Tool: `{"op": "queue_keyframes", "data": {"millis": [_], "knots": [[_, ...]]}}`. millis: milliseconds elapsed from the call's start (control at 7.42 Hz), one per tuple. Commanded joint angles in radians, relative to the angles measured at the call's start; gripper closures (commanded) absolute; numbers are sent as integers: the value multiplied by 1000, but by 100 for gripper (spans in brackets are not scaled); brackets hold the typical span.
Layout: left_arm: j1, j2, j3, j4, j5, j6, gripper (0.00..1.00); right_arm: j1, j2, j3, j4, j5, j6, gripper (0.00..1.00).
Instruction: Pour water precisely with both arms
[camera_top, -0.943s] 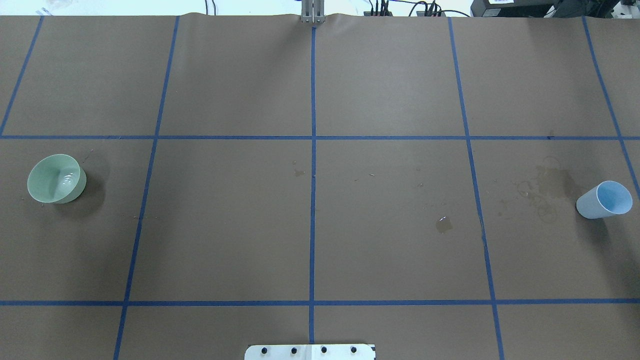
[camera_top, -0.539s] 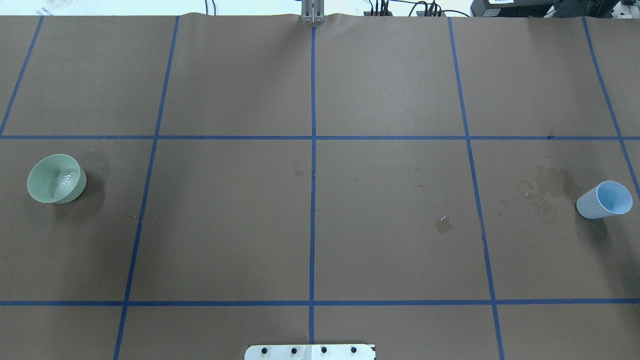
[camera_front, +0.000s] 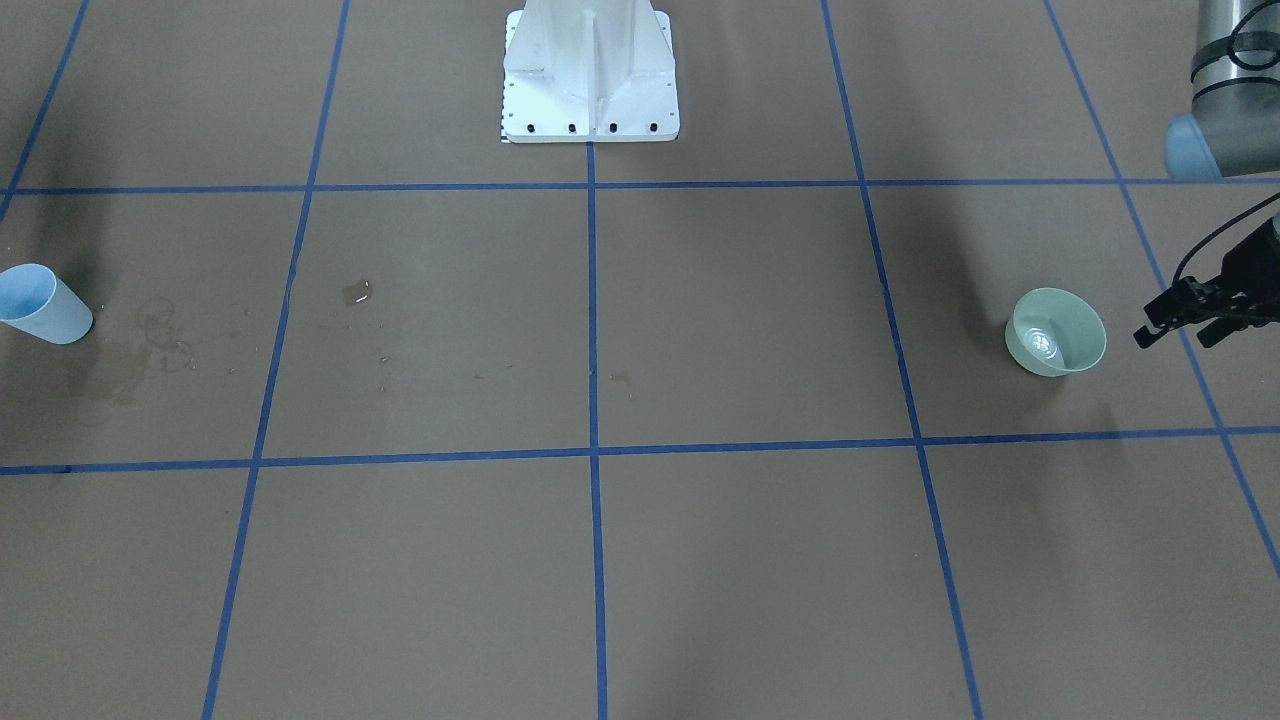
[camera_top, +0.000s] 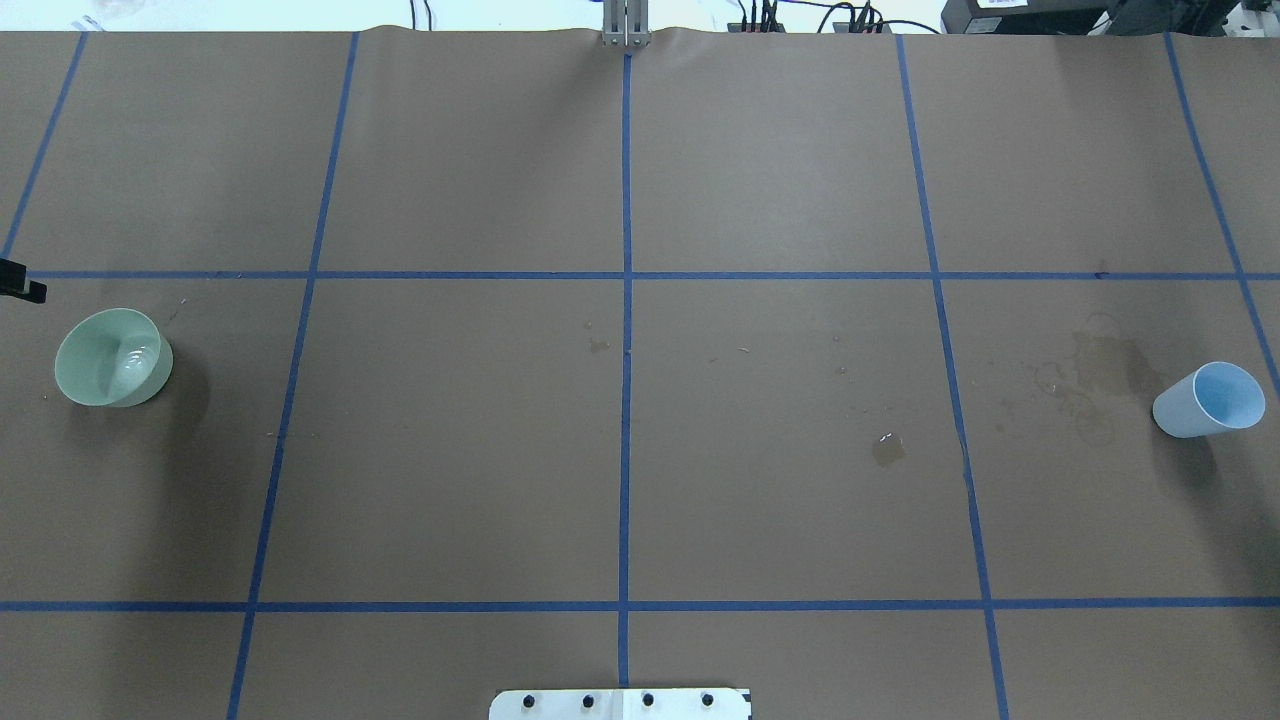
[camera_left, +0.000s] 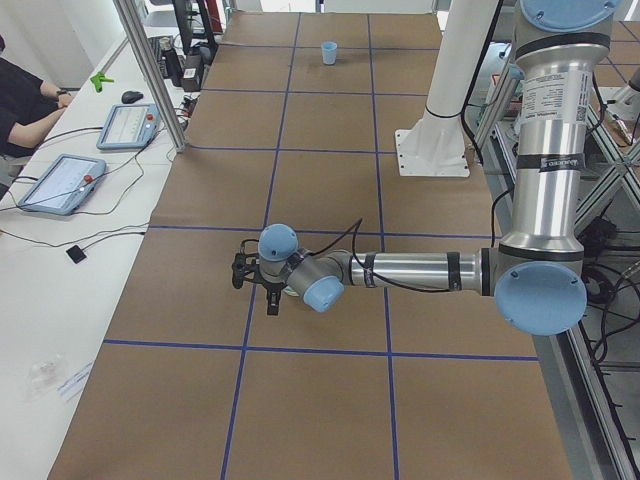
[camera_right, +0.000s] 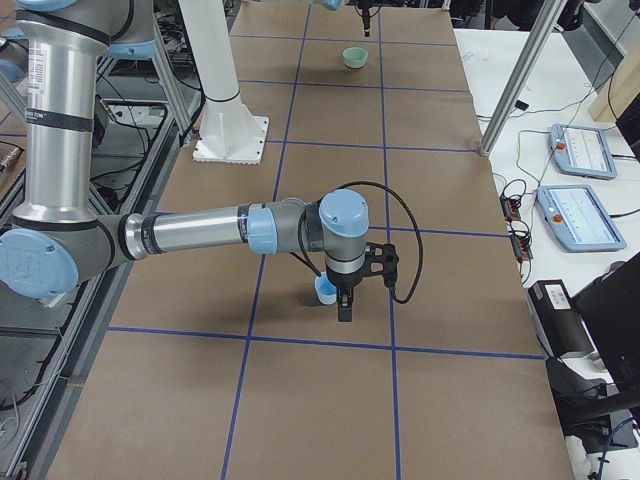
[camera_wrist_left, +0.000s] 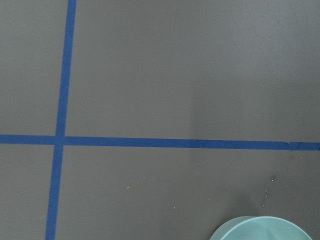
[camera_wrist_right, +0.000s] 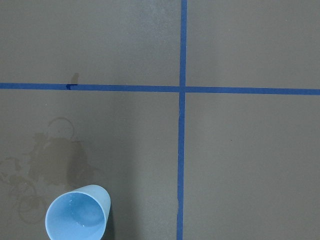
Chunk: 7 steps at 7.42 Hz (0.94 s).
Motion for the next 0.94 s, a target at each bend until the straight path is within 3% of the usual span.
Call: {"op": "queue_keyframes", "data": {"millis": [0, 539, 673, 808], "knots": [[56, 2, 10, -24, 0, -14, 1, 2, -2, -1, 0, 0, 0, 0], [136, 13, 6, -24, 0, -9, 1, 0, 8, -6, 0, 0, -2, 0], [136, 13, 6, -24, 0, -14, 21, 2, 6, 2, 0, 0, -2, 0], [136, 13, 7, -24, 1, -21, 52, 2, 6, 0, 0, 2, -2, 0]]}}
